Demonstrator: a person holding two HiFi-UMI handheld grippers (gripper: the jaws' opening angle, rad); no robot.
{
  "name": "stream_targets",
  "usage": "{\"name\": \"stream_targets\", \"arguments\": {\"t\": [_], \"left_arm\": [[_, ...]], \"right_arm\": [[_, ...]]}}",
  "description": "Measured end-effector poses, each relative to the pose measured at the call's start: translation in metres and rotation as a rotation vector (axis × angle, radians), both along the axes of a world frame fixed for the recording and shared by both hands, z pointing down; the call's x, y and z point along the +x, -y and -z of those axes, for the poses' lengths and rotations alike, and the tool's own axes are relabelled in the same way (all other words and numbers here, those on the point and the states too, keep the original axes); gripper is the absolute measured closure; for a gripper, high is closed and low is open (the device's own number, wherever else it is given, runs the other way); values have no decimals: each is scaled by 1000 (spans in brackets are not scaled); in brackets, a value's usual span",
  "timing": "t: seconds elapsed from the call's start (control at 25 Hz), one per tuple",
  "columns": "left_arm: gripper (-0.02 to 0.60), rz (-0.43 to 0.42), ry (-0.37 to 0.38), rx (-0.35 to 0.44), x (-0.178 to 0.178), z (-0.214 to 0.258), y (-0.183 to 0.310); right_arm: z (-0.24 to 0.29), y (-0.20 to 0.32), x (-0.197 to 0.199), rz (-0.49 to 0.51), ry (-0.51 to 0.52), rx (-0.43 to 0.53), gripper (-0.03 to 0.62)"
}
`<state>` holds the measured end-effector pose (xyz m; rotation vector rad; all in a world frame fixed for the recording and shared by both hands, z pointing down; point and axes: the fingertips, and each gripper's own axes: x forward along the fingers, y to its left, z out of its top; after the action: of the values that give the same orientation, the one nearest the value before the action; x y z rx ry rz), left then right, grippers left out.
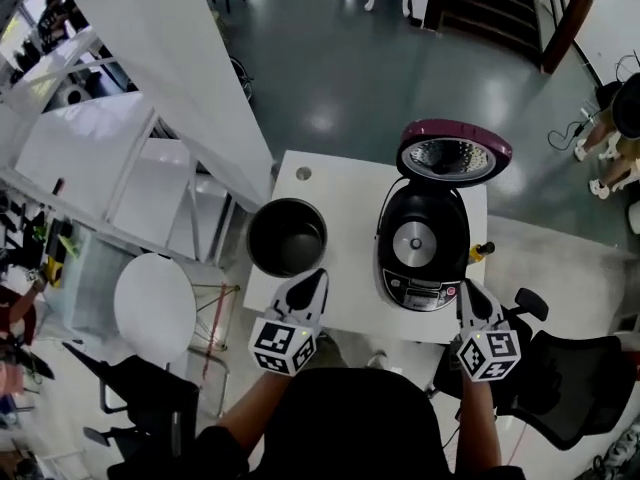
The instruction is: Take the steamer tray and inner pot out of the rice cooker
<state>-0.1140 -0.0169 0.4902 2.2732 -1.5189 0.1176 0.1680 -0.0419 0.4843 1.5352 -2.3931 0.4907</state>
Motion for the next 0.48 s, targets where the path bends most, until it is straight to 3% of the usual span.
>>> {"name": "stream_targets", "arguments": {"t": [0.2,0.36,0.48], "left_arm": [[577,-2,-28,-34,71,-5,-35],[577,35,-24,1,110,3,-63],[577,60,-102,-24,122,3,-79]], "right_arm": [[4,-42,59,21,11,40,594],[14,-68,87,45,2,84,594],[17,-80,103,29,20,105,594]]}}
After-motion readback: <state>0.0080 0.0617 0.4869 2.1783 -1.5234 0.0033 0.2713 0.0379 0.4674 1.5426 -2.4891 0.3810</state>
